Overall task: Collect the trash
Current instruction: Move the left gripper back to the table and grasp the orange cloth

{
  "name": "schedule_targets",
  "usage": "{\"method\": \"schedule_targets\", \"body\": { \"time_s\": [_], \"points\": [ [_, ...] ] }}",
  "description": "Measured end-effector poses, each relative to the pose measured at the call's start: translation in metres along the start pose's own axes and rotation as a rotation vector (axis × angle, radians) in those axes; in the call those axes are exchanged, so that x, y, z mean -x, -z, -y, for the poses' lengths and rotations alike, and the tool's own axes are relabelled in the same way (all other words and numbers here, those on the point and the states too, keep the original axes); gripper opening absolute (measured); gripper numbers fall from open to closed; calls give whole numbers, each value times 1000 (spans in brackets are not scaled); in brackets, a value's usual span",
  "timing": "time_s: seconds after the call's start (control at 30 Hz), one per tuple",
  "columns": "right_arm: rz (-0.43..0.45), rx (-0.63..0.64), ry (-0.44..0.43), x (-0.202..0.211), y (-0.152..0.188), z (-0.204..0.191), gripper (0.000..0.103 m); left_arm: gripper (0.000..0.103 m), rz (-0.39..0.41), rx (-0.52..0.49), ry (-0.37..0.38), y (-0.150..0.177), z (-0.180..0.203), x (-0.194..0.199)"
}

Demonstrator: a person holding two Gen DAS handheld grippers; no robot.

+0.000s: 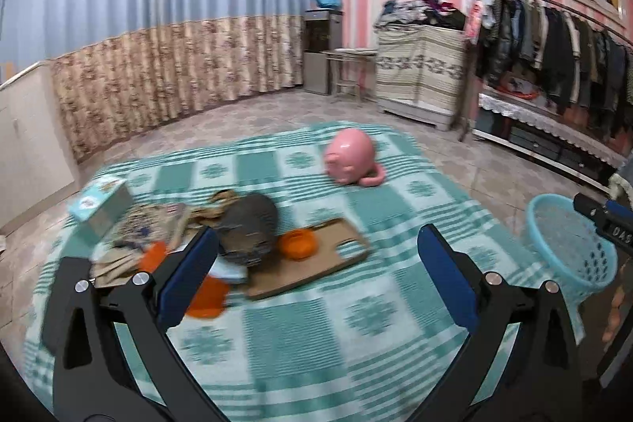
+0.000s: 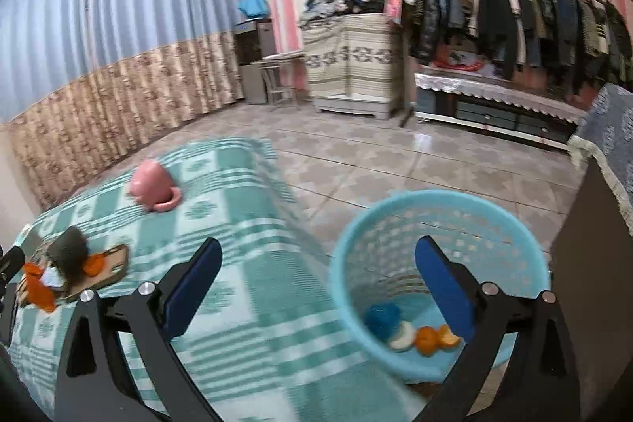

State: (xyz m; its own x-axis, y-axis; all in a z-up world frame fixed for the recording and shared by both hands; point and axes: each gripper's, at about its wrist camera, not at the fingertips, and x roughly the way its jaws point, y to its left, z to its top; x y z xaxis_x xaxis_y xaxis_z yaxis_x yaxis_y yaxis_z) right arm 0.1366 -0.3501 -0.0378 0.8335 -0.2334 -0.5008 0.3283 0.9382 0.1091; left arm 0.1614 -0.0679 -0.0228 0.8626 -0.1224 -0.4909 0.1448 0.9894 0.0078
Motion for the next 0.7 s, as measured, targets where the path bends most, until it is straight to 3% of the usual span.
{"method": "schedule_targets", "body": {
  "time_s": [0.23,0.47,0.7],
  "points": [
    [-44,113,-92,-9,30,-64,96,98,-33,38,-114,26,-66,2],
    [-68,220,-108,-19,49,-92,96,98,-120,118,-180,52,-131,-16],
    [-104,216,-112,-28,53,-91,96,97,-164,157,-163,42,-138,-48]
  ]
}}
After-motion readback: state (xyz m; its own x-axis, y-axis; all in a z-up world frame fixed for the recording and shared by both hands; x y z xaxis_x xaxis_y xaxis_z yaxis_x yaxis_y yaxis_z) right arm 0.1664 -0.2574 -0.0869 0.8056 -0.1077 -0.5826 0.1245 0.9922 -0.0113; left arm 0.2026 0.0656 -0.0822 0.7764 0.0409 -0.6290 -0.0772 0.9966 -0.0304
